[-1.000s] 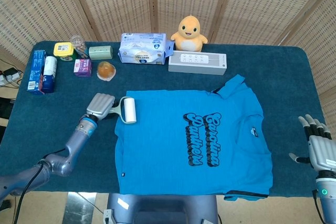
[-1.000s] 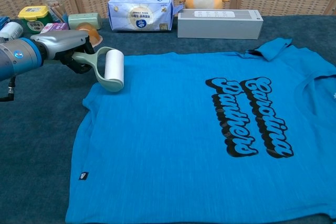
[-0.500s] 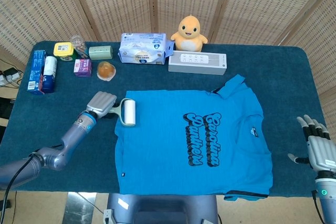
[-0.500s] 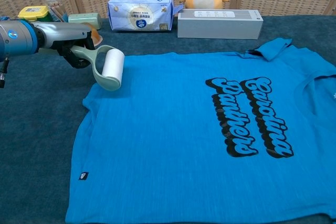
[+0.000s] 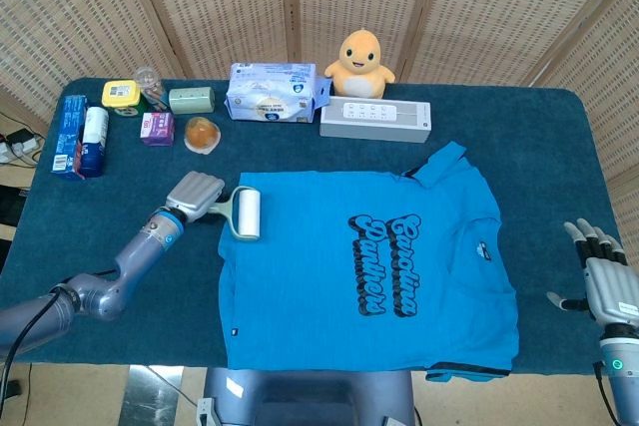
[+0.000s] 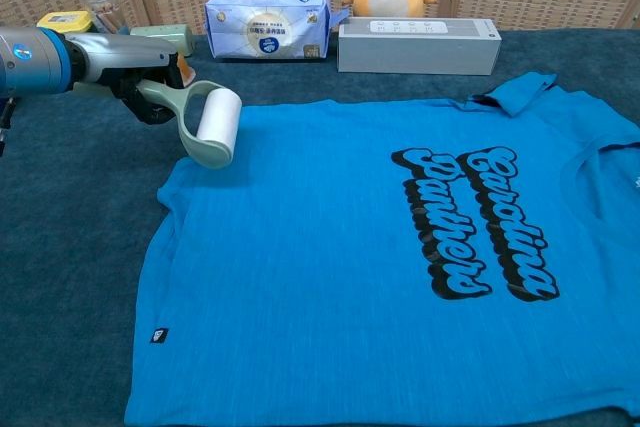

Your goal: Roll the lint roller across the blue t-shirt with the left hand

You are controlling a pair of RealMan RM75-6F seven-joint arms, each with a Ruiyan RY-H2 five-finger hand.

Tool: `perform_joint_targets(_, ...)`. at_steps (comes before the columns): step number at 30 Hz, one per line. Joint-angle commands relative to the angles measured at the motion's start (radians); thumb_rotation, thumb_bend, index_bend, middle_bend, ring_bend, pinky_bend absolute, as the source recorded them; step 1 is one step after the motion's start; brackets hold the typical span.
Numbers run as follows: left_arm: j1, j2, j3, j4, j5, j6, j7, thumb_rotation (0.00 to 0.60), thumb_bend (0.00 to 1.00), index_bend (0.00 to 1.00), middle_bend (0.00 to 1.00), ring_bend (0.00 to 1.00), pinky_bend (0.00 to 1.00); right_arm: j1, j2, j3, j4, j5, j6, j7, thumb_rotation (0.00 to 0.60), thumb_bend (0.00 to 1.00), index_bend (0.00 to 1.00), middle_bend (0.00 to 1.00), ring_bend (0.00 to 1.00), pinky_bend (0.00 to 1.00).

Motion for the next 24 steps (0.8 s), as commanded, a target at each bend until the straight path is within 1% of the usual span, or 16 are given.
perform_joint_targets(1, -0.011, -0.007, 0.004, 0.009, -0.013, -0.011, 0.008, 0.6, 0.96, 0.95, 1.0, 0.93, 1.0, 0.001, 0.003, 0.0, 0.001, -0.001, -0.004, 0.009, 0.6, 0.0, 0.0, 0.0, 0.0, 0.03)
perform_joint_targets(4, -0.029, -0.024, 0.012, 0.014, -0.034, -0.007, 0.044, 0.6, 0.96, 0.95, 1.0, 0.93, 1.0, 0.003, 0.008, 0.0, 0.004, -0.002, -0.012, 0.028, 0.6, 0.0, 0.0, 0.0, 0.0, 0.03)
perform_joint_targets(10, -0.053, -0.047, 0.024, 0.009, -0.11, 0.005, 0.111, 0.6, 0.96, 0.95, 1.0, 0.93, 1.0, 0.002, 0.014, -0.001, 0.01, -0.01, -0.013, 0.051, 0.6, 0.0, 0.0, 0.0, 0.0, 0.03)
perform_joint_targets(24, -0.122, -0.121, 0.058, 0.046, -0.266, 0.03, 0.251, 0.6, 0.95, 0.95, 1.0, 0.93, 1.0, -0.003, 0.03, -0.001, 0.012, -0.02, -0.012, 0.102, 0.6, 0.0, 0.0, 0.0, 0.0, 0.03)
